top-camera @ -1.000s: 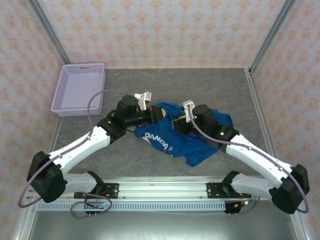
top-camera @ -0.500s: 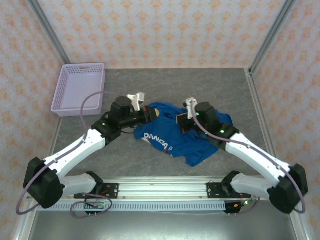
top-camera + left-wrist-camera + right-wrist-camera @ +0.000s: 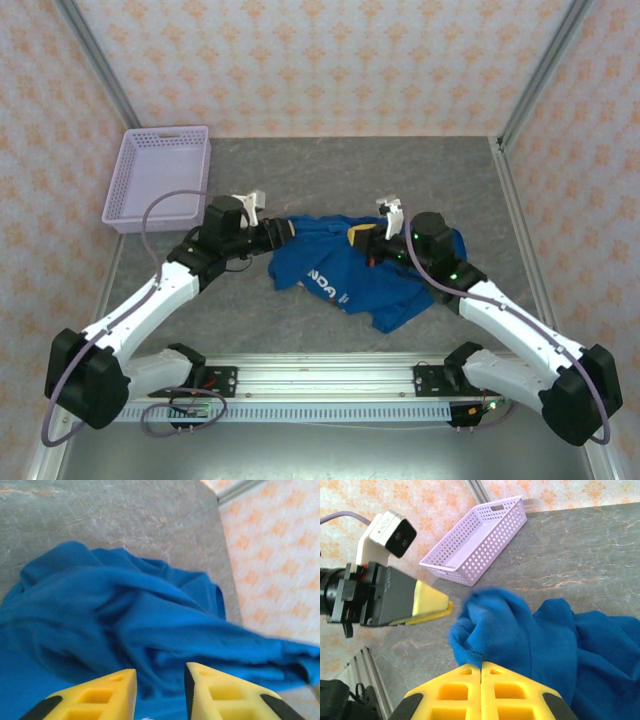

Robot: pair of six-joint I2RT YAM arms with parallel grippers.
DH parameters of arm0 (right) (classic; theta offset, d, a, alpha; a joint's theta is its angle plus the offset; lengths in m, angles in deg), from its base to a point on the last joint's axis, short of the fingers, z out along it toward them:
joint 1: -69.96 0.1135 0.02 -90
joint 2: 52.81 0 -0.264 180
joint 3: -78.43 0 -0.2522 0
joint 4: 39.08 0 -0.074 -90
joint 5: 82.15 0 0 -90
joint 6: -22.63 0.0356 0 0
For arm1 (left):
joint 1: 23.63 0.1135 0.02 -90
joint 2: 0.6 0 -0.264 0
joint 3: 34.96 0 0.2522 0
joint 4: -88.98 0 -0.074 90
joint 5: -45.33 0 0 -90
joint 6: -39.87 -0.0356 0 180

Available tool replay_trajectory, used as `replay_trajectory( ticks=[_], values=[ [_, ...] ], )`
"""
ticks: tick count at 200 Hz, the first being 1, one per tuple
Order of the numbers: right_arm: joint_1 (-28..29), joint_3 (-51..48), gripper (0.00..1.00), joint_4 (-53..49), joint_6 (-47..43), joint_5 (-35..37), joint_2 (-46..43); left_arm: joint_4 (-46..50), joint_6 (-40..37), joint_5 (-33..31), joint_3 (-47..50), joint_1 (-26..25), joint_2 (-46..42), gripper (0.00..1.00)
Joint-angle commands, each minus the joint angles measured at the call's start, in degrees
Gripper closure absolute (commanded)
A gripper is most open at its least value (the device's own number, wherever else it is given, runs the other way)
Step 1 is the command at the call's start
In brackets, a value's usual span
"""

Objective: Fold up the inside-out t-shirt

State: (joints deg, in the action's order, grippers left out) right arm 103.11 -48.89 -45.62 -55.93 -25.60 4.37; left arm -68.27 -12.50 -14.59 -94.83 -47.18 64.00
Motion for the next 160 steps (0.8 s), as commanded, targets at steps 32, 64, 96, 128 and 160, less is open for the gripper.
replay_trajectory(
  ticks=[32,64,96,128,160],
  values=[
    [-2.27,0.68,1.0,5.36,3.03,-5.3,0.42,3.0,-17.48,-4.71,-2.94,-8.95,-2.26,0.46],
    [-3.22,0.72,1.0,4.29,2.77,-6.27,-0.14,2.66,-21.58,-4.76,-6.2,-10.19,3.8,0.47],
    [-3.27,1.08,1.0,3.65,2.59,-6.58,-0.15,0.9,-22.19,-3.78,-7.99,-10.2,7.6,0.51],
    [-3.26,0.53,1.0,3.76,2.55,-6.62,-0.32,-0.36,-22.52,-2.45,-9.48,-10.2,10.86,0.56],
    [-3.31,-0.24,1.0,3.96,2.79,-6.54,-0.67,-1.7,-22.68,-1.71,-10.64,-10.2,14.01,0.63]
  ],
)
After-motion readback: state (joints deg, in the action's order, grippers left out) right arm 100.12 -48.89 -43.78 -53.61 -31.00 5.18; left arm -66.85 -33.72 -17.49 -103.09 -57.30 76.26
